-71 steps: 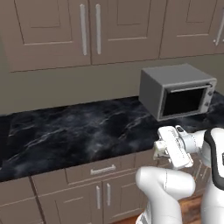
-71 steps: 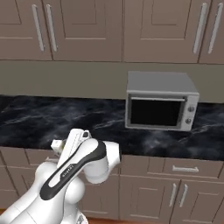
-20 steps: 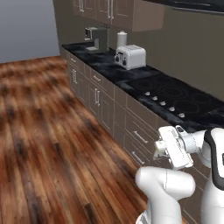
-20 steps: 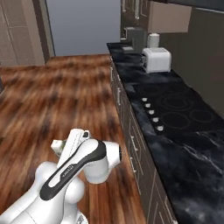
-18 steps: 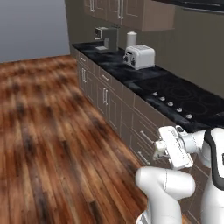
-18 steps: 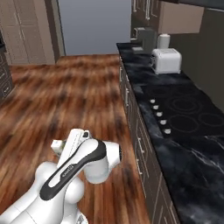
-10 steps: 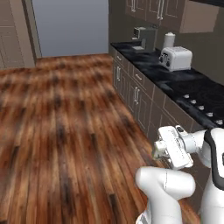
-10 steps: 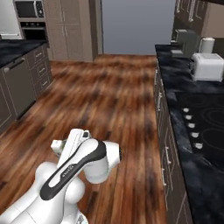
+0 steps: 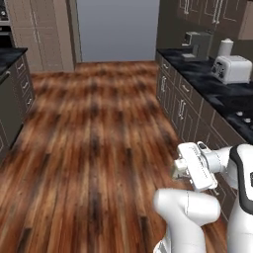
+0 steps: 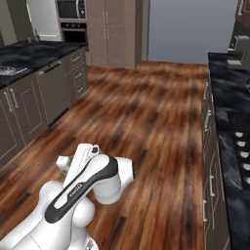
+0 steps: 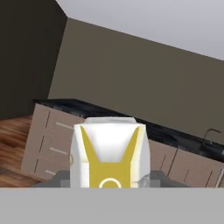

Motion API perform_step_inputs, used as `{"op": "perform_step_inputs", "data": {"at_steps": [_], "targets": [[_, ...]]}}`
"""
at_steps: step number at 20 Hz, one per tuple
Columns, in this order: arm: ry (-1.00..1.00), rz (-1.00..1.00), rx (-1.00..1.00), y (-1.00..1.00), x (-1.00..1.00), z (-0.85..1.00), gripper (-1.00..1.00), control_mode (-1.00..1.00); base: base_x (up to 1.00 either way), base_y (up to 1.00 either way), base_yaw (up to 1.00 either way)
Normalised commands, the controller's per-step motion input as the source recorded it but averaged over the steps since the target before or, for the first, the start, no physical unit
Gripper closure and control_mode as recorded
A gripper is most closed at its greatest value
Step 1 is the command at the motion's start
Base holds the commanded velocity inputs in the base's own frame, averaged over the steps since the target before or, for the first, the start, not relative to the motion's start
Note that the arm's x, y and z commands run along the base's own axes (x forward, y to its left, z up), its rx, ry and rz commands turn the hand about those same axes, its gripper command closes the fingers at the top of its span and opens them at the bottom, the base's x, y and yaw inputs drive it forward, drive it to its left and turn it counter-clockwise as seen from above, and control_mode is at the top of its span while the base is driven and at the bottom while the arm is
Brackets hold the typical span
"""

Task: Move the drinks to the dining counter.

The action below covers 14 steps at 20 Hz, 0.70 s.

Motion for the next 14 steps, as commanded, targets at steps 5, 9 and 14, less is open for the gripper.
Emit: {"op": "perform_step_inputs", "data": {"at_steps": [5,9,14], "targets": [[0.00,0.00,0.00,0.00,0.00,0.00,1.00,1.00,0.44,0.28,0.17],[0.00,0.00,0.00,0.00,0.00,0.00,1.00,1.00,0.85,0.19,0.11],[0.00,0.00,0.00,0.00,0.00,0.00,1.00,1.00,0.99,0.18,0.07]]}}
